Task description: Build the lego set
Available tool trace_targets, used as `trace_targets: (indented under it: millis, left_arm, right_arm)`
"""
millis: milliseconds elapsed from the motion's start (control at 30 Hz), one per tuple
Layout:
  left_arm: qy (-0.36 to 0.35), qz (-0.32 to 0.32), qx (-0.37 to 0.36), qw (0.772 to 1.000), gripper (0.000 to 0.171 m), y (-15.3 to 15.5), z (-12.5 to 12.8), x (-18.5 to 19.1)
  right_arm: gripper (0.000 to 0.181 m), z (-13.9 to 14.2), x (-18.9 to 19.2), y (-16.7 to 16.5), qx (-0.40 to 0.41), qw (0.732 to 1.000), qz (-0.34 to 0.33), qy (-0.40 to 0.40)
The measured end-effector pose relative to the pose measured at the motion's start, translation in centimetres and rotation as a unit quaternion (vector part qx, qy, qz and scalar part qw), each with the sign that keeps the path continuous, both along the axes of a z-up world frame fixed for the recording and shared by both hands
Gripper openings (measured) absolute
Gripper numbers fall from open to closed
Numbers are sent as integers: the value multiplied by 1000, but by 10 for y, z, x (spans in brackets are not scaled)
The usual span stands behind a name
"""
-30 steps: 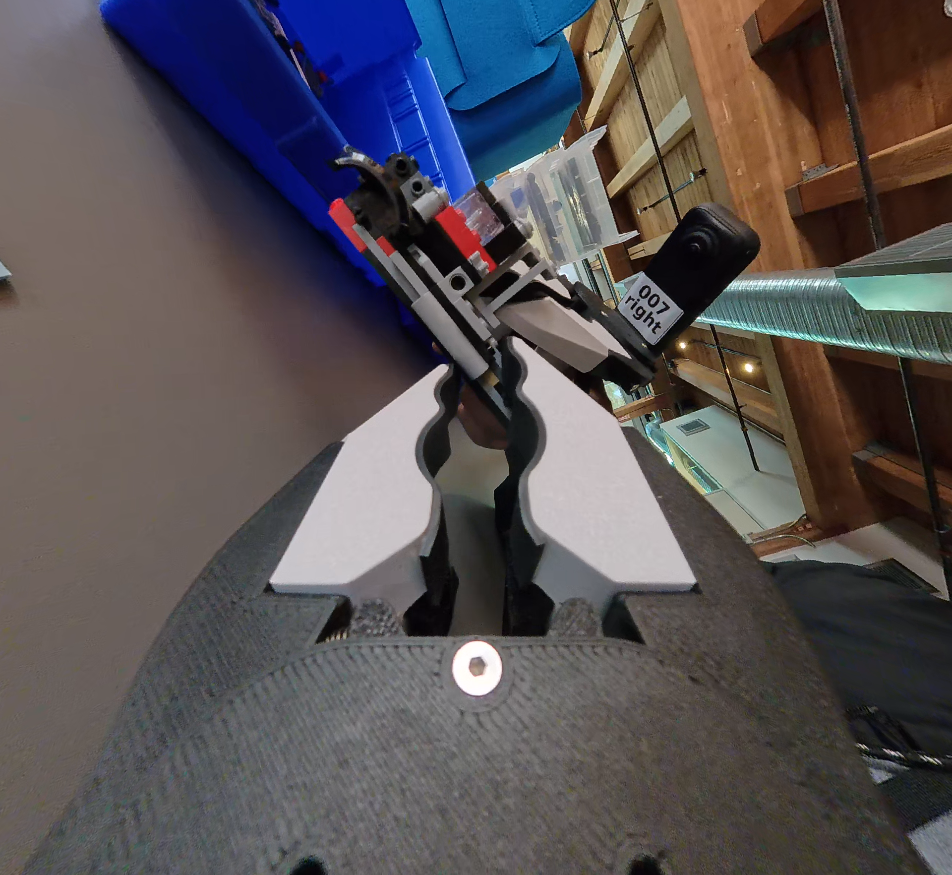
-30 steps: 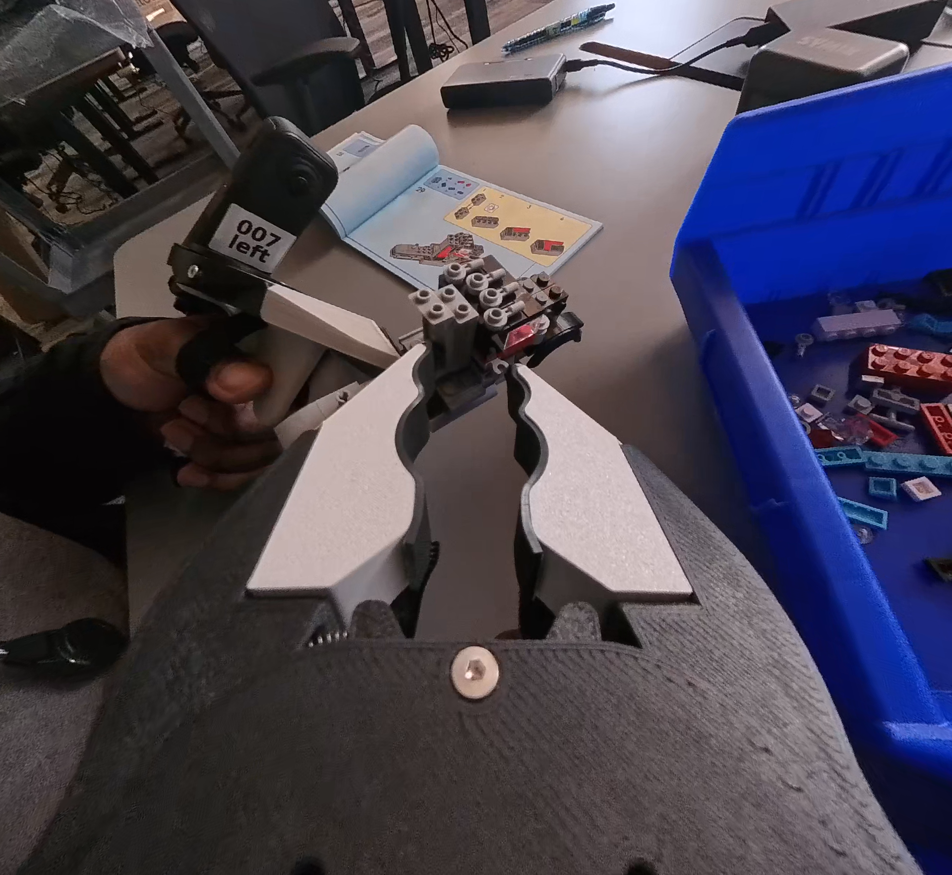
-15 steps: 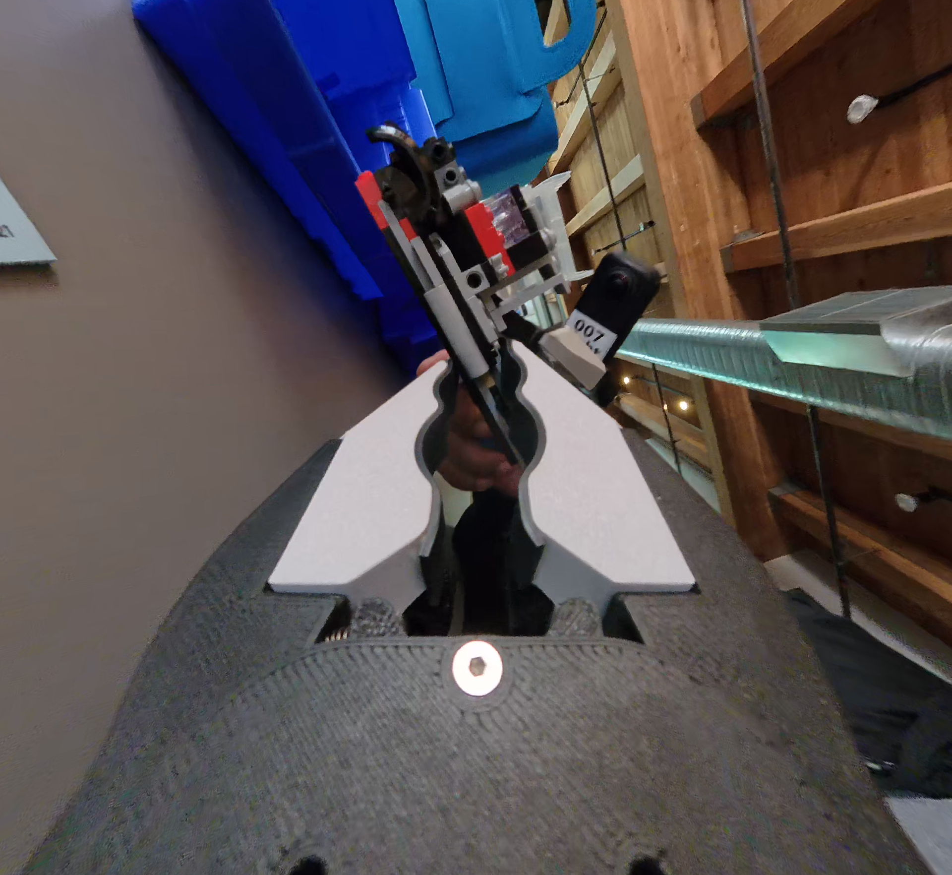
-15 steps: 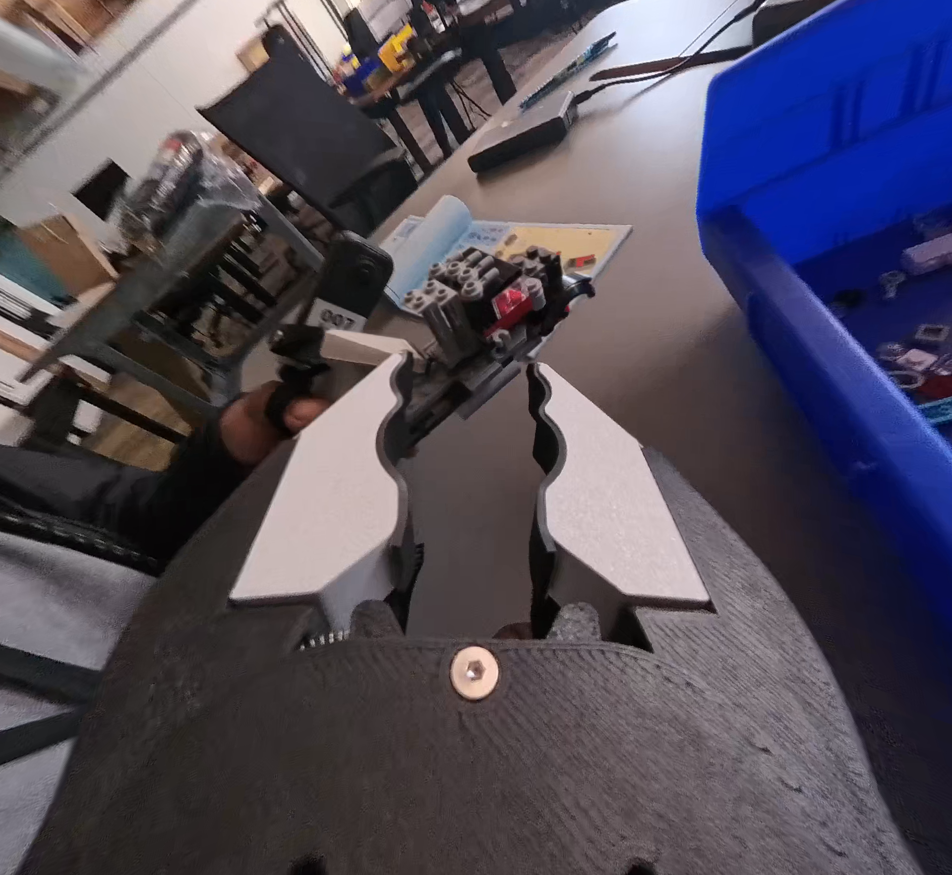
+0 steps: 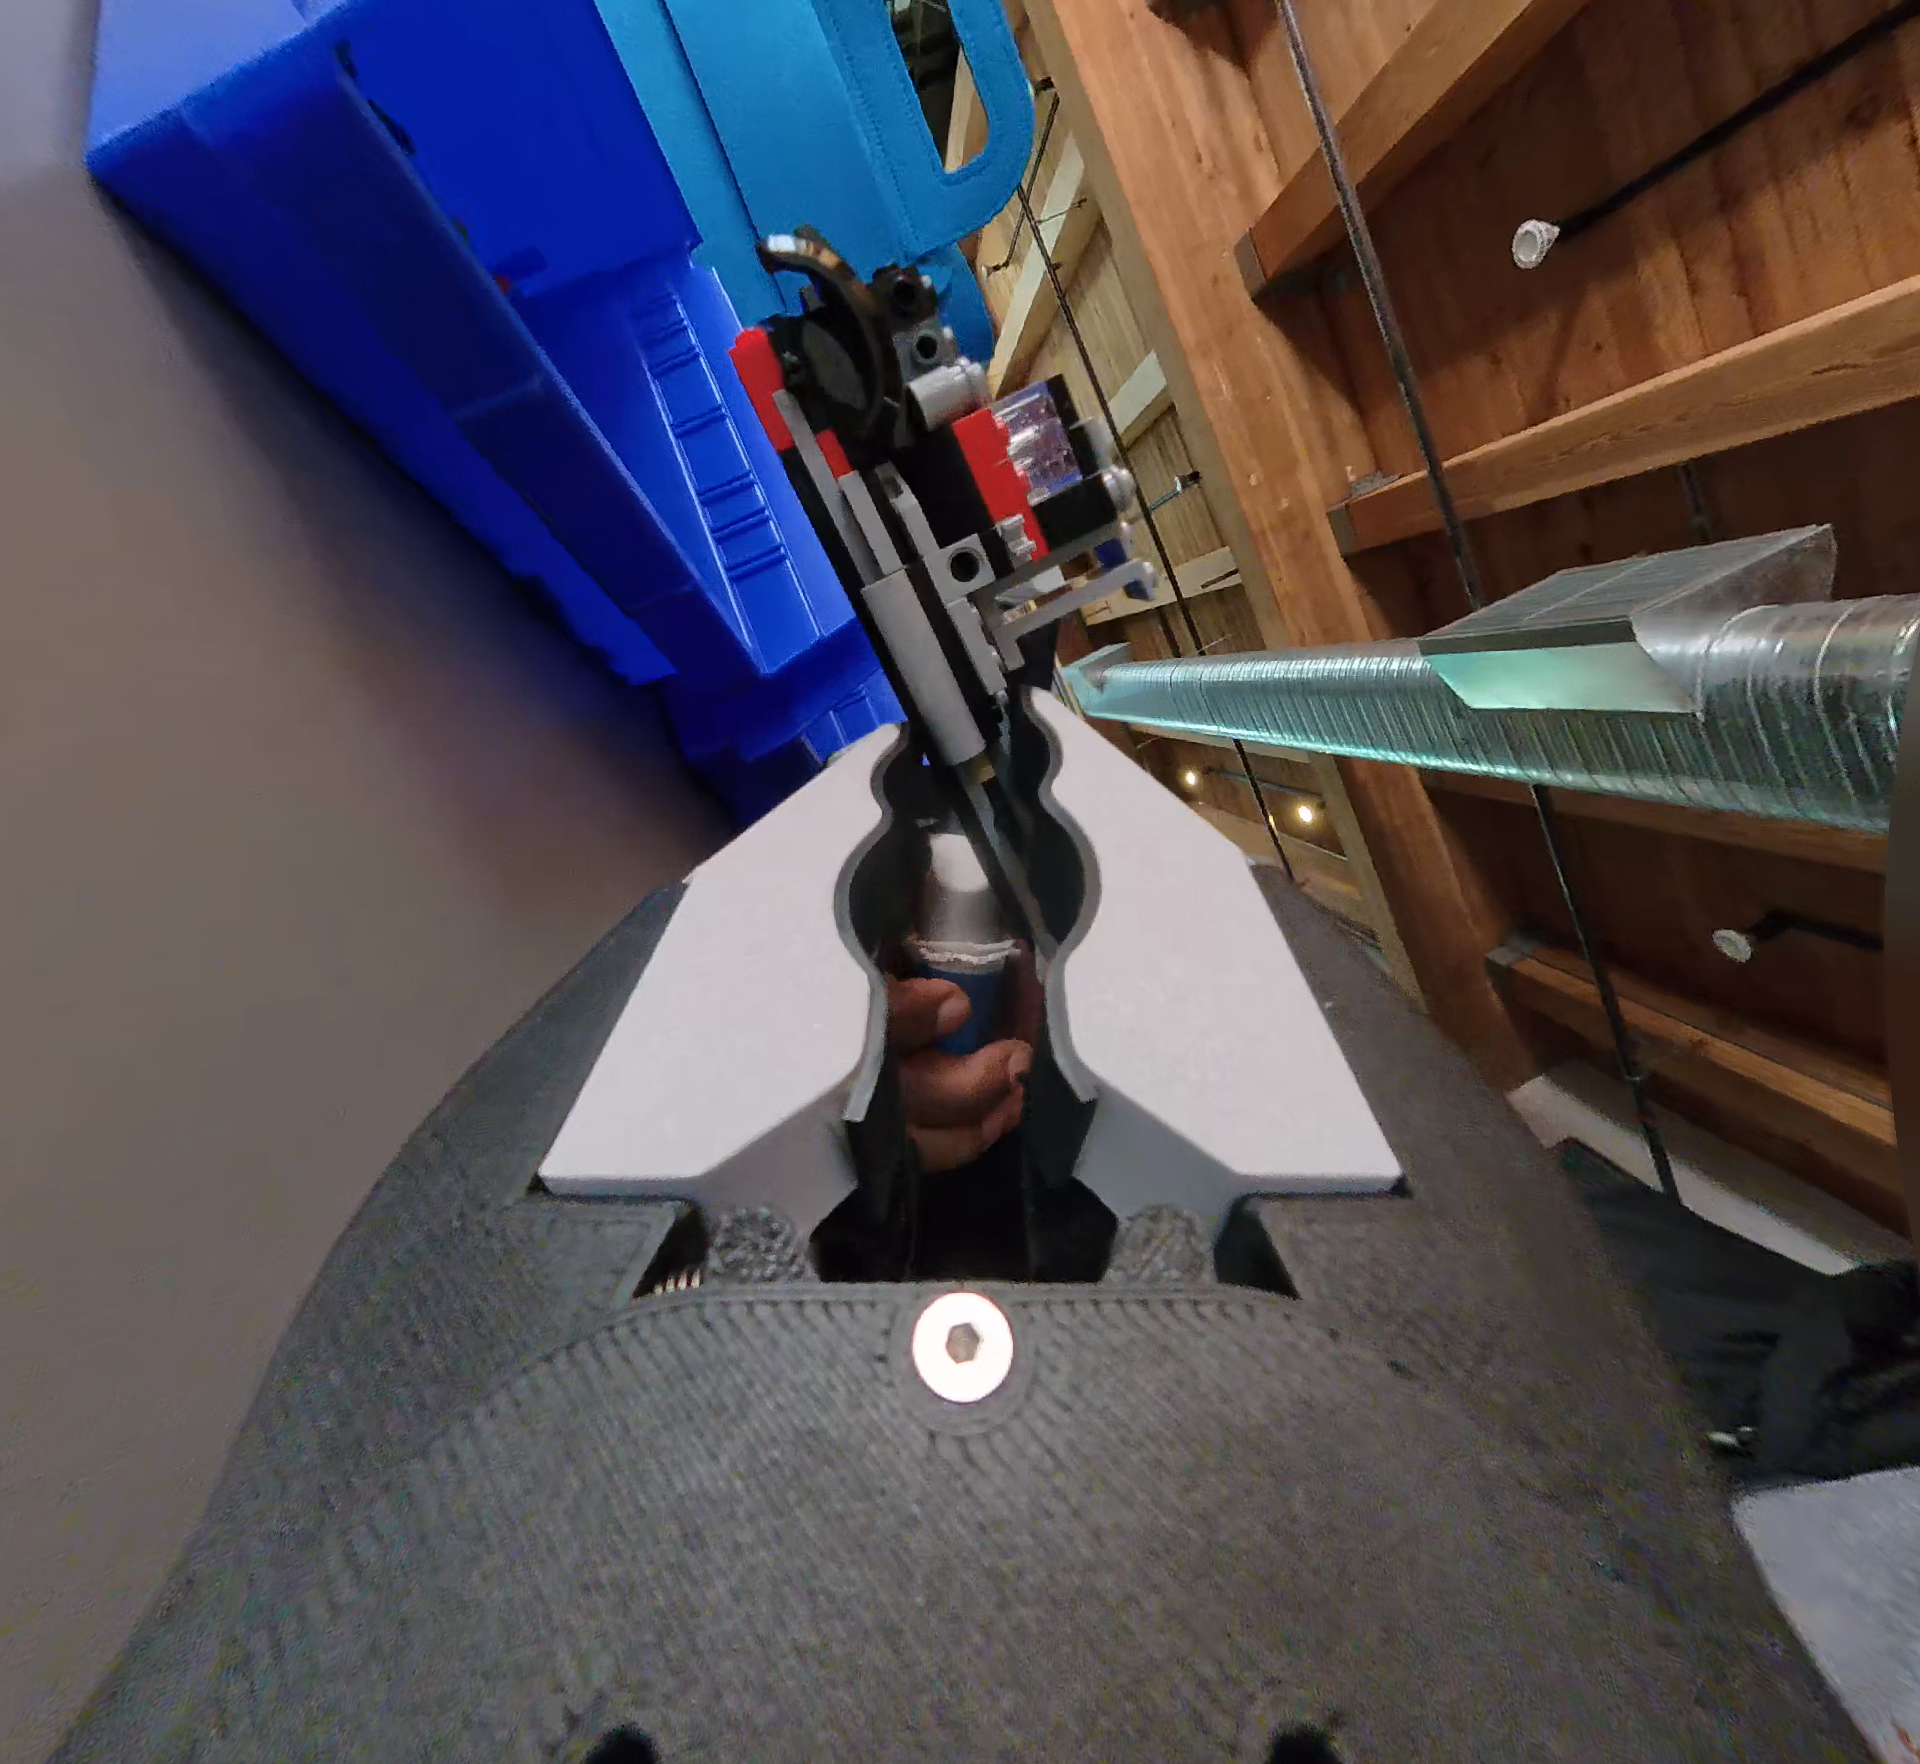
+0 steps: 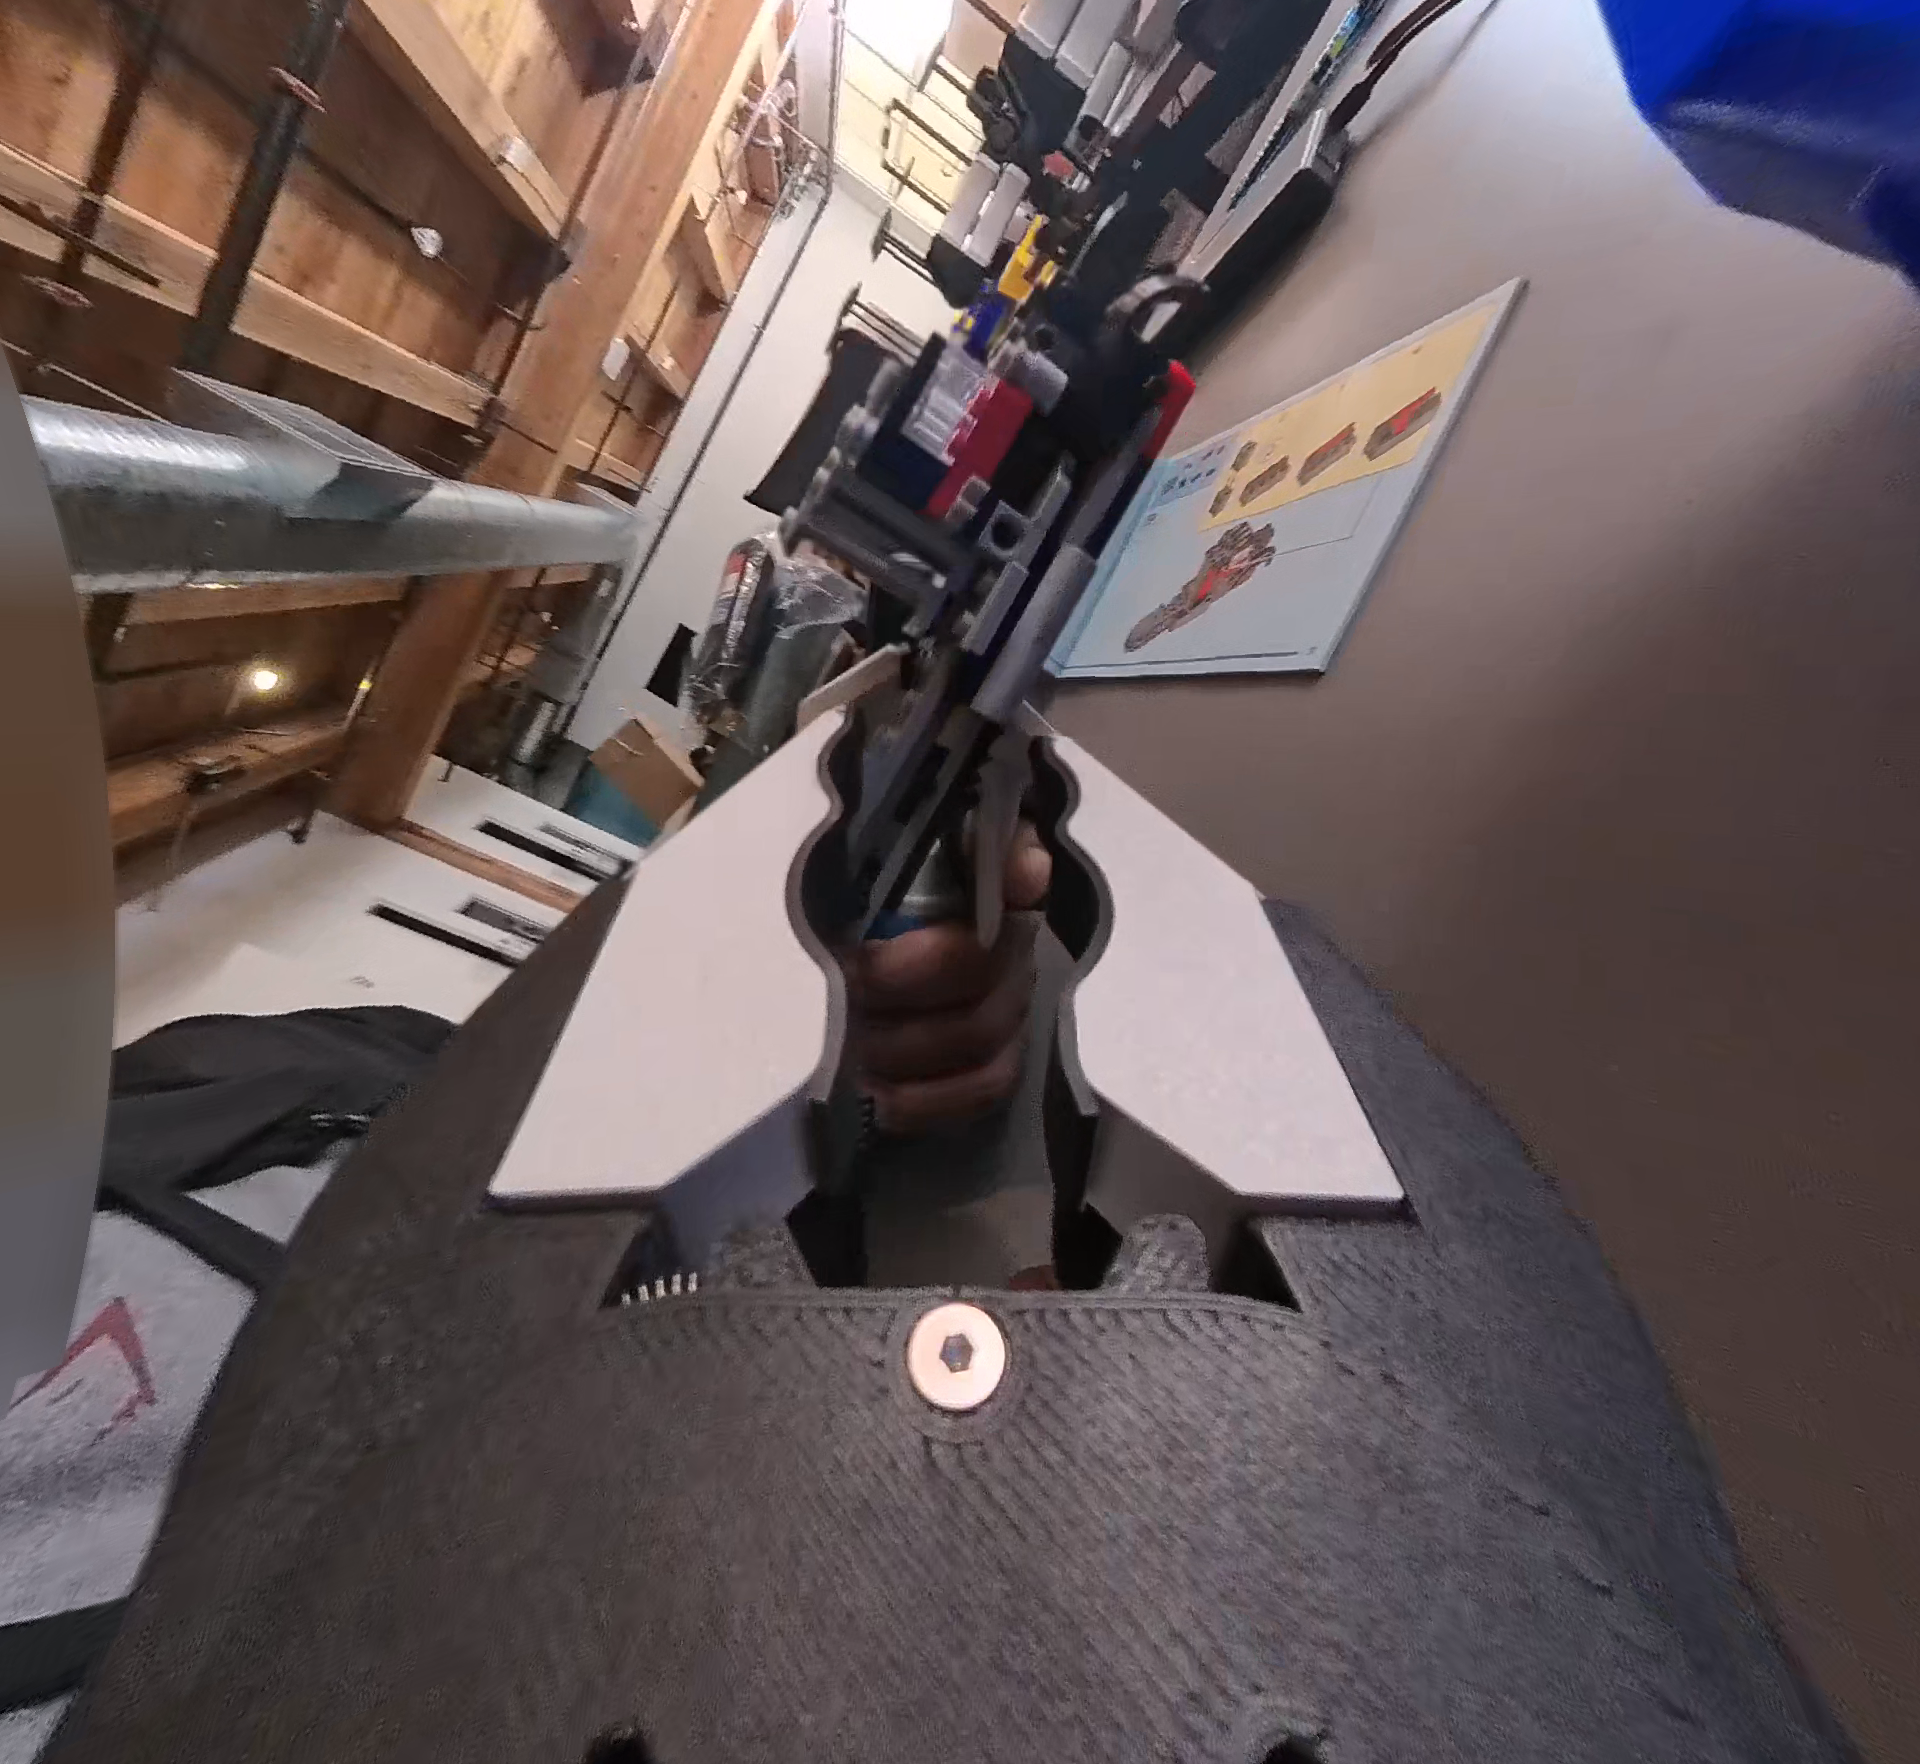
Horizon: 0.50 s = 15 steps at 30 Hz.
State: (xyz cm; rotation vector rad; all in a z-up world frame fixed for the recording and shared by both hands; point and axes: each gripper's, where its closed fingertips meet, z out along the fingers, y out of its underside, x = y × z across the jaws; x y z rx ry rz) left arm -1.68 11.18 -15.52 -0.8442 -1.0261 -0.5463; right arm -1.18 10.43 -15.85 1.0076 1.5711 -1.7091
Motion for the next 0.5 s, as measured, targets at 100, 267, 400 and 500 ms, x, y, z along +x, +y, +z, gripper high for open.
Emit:
trace_targets:
  millis: [100, 267, 400, 500]
  left_arm:
    - [14, -3, -10, 1000, 19, 3, 2, 2]
    - [19, -9, -15, 1000, 19, 5, 2, 4]
    - [20, -16, -13, 1000, 19, 6, 3, 5]
    - [16, -17, -9, 1000, 20, 5, 3, 5]
  right_arm:
    - [28, 1, 0, 1, -16, 1000, 3, -17]
    - [19, 3, 1, 4, -26, 999, 4, -23]
    - [18, 3, 2, 4, -13, 1000, -5, -5]
    - [19, 2, 1, 4, -3, 1000, -12, 5]
